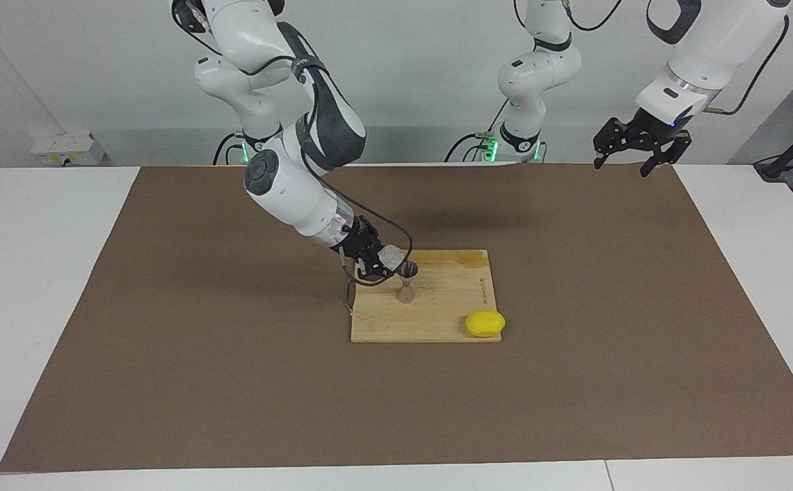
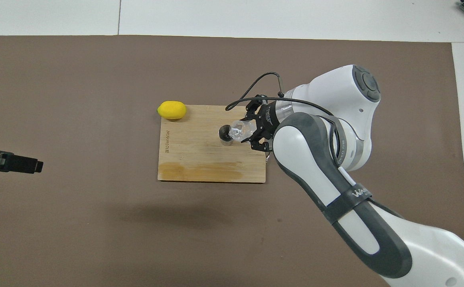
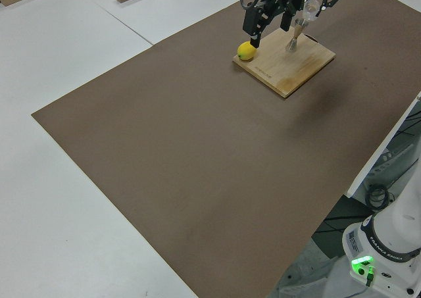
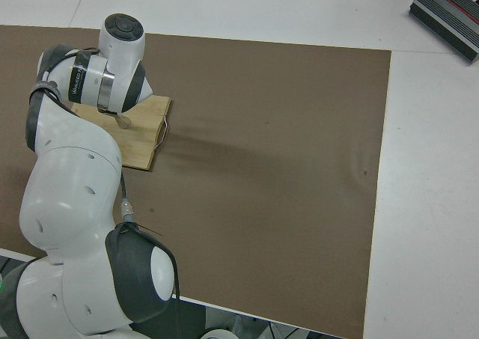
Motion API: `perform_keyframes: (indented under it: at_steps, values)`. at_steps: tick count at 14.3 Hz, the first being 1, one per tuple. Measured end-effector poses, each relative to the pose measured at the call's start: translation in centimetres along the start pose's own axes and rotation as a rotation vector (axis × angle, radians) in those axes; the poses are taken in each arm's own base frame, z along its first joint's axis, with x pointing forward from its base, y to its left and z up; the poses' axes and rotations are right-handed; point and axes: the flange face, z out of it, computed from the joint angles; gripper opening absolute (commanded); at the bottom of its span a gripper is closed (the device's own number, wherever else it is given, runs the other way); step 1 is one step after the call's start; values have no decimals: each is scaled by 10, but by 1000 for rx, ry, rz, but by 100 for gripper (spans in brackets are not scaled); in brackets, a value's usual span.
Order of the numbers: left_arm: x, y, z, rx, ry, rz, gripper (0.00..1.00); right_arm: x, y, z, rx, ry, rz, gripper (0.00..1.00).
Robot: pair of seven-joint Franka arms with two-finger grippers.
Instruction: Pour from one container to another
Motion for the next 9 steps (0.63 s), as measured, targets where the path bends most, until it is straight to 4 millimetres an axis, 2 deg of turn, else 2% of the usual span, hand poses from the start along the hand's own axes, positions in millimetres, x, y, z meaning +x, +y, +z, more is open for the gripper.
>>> perform_keyframes:
  at_steps: [4,9]
  values:
    - [-3,-13,-1,0,1,-81,100,-12,1,2,4,27,-2,0]
    - [-2,-19,-4,42,17,-147,100,-9,0,1,11,46,-9,0]
